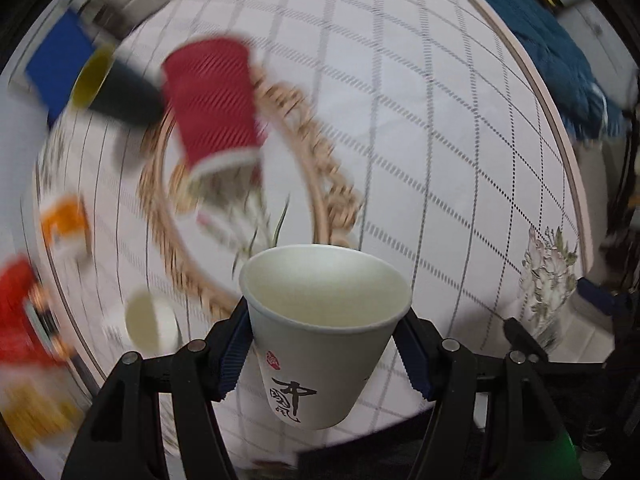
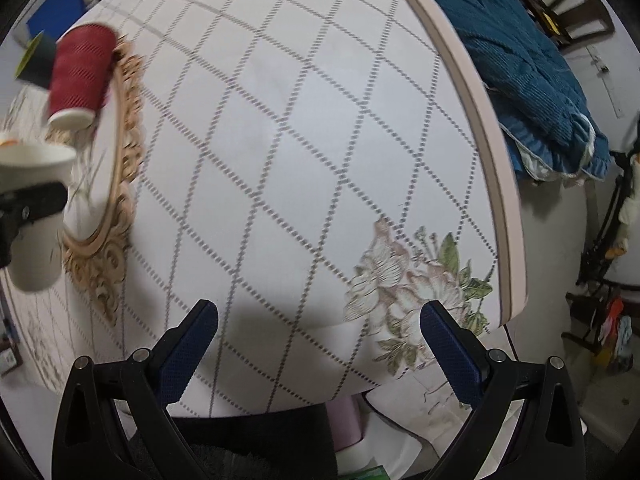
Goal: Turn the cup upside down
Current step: 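Stand the white cup upright on the table and open the left gripper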
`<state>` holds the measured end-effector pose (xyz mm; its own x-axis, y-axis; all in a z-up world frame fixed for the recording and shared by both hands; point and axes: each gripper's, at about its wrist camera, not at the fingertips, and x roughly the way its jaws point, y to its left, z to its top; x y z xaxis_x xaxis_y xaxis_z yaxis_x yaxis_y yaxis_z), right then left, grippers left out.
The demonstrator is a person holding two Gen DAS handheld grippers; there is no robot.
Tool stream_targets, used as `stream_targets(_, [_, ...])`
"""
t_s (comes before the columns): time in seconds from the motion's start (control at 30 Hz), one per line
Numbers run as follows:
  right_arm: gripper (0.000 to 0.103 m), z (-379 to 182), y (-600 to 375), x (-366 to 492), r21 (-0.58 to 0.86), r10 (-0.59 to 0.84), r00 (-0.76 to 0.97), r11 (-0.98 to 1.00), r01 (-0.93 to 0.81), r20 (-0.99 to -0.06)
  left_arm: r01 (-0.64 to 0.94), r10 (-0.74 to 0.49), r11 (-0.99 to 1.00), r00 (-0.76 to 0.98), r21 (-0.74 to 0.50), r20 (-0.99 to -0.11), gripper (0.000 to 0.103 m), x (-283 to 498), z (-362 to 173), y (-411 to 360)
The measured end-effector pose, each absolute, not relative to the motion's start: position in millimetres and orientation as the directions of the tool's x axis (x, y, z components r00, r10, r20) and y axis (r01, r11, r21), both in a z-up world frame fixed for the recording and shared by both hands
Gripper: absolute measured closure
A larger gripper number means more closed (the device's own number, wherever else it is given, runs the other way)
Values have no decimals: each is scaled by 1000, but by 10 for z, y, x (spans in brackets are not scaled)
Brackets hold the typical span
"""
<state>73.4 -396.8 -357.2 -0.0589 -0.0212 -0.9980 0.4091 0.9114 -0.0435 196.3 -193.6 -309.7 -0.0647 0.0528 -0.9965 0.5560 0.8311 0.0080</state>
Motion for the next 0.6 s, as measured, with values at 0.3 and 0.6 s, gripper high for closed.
stream_targets(0.3, [0, -3534, -3328, 702, 47, 59, -32, 955, 293, -998, 216, -34, 974, -190, -76, -981, 39, 1638, -3241, -853])
stream_targets(0.6, [1, -3706, -2883, 791, 73, 89, -57, 968, 239, -994, -8, -165, 986, -251, -168, -954, 39, 1593, -3619, -397])
